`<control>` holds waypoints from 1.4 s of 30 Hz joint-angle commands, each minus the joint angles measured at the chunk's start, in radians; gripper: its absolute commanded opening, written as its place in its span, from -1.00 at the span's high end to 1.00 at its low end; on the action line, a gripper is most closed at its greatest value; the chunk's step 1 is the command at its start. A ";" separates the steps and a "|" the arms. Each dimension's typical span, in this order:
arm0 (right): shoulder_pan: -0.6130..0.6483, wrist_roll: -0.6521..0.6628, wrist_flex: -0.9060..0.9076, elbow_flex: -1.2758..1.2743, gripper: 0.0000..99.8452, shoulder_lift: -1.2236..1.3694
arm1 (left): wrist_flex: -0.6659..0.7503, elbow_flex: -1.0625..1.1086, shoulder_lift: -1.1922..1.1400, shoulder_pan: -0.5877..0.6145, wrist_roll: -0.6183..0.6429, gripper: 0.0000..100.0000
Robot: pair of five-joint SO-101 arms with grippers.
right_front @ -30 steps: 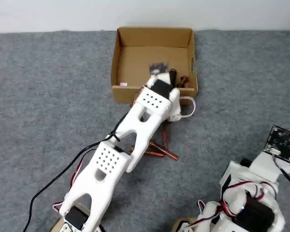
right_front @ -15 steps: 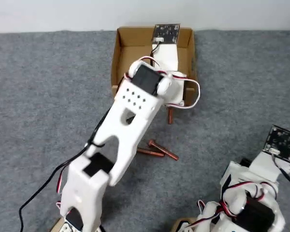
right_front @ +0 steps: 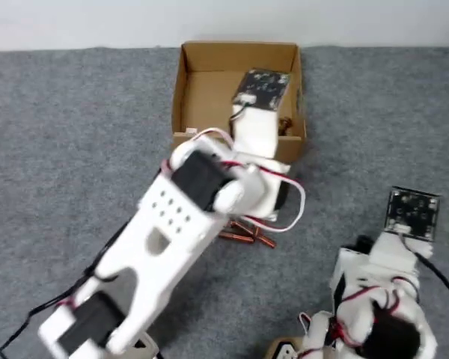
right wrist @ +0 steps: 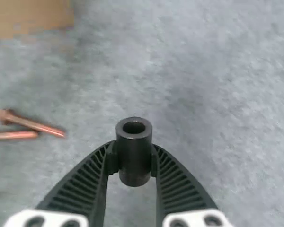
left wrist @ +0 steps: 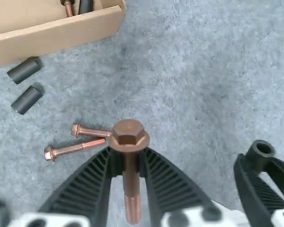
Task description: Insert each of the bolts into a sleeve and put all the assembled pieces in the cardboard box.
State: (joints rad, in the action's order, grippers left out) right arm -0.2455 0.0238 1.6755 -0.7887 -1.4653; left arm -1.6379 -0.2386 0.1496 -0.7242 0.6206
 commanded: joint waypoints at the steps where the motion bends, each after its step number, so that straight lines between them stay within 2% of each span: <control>1: 0.165 -0.098 -0.035 0.041 0.98 -0.085 | 0.127 0.194 0.193 -0.011 -0.008 0.99; 4: 0.277 -0.110 -0.059 -0.009 0.98 -0.179 | 0.229 0.378 0.330 -0.008 -0.006 0.99; 10: 0.421 -0.104 -0.108 -0.118 0.98 -0.358 | 0.407 0.677 0.608 -0.008 -0.006 0.99; 17: 0.556 -0.110 -0.111 -0.137 0.98 -0.337 | 0.574 0.932 0.899 0.087 -0.012 0.99; 23: 0.713 -0.110 -0.120 -0.198 0.98 -0.338 | 0.825 1.132 1.129 0.107 -0.046 0.99; 27: 0.812 -0.110 -0.193 -0.226 0.98 -0.338 | 0.964 1.218 1.257 0.107 -0.054 0.99; 30: 0.878 -0.109 -0.251 -0.245 0.98 -0.331 | 1.002 1.257 1.310 0.103 -0.100 0.99; 35: 0.957 -0.103 -0.334 -0.279 0.98 -0.328 | 1.011 1.303 1.361 0.100 -0.107 0.99; 42: 0.978 -0.078 -0.383 -0.284 0.98 -0.328 | 0.996 1.336 1.419 0.098 -0.106 0.99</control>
State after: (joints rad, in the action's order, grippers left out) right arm 0.7227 -0.0790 1.3272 -1.0787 -1.8044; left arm -0.6651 1.1055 1.5413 -0.6214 0.5240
